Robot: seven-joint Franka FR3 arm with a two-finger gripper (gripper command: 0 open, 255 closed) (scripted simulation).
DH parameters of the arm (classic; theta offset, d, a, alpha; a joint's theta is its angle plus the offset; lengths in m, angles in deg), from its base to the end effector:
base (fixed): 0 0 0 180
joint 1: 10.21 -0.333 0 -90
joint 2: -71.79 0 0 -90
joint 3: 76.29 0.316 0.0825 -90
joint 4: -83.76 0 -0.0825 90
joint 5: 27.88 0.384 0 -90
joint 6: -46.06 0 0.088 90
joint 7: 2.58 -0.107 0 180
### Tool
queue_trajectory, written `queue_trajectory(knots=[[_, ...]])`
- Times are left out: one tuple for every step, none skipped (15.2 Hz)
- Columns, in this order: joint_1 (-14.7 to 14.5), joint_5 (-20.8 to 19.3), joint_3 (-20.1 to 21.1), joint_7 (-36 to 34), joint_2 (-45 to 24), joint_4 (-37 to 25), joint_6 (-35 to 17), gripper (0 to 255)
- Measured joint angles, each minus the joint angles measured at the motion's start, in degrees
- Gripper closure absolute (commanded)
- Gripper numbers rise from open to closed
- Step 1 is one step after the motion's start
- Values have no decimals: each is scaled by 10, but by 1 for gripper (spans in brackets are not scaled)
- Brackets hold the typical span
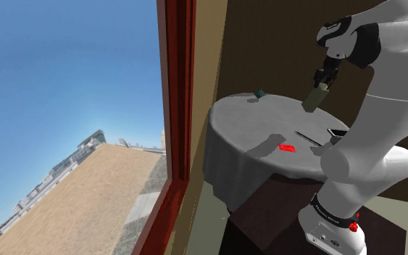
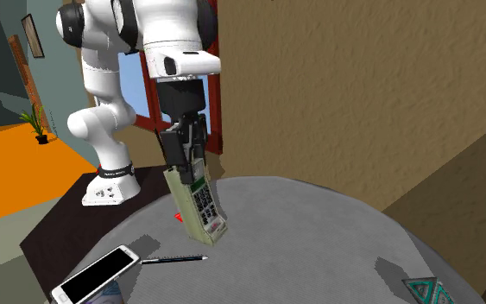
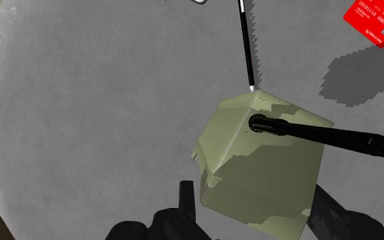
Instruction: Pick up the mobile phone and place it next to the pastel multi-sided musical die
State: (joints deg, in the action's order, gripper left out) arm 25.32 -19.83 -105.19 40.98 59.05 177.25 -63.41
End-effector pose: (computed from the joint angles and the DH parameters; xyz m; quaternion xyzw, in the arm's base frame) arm 0.3044 -0.5540 0.5087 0.9800 -0.1938 0.0364 0.0262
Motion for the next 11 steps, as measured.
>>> queue_trajectory(knots=[[9,3,-5,15,-2,0,-1,255],[20,8,-9,30,-7,-11,6,255],[30,14,-13,43,-16,-21,10,255],[39,18,-16,57,-19,-20,8,255],[50,22,-20,71,-24,-28,13,255],[61,29,-23,86,-34,-38,15,255],[73,35,-27,100,-41,-49,20,255],[85,42,-30,114,-52,-65,29,255],[99,51,-32,129,-66,-83,35,255],[111,56,-34,142,-72,-91,39,255],[122,61,-37,155,-79,-98,42,255]])
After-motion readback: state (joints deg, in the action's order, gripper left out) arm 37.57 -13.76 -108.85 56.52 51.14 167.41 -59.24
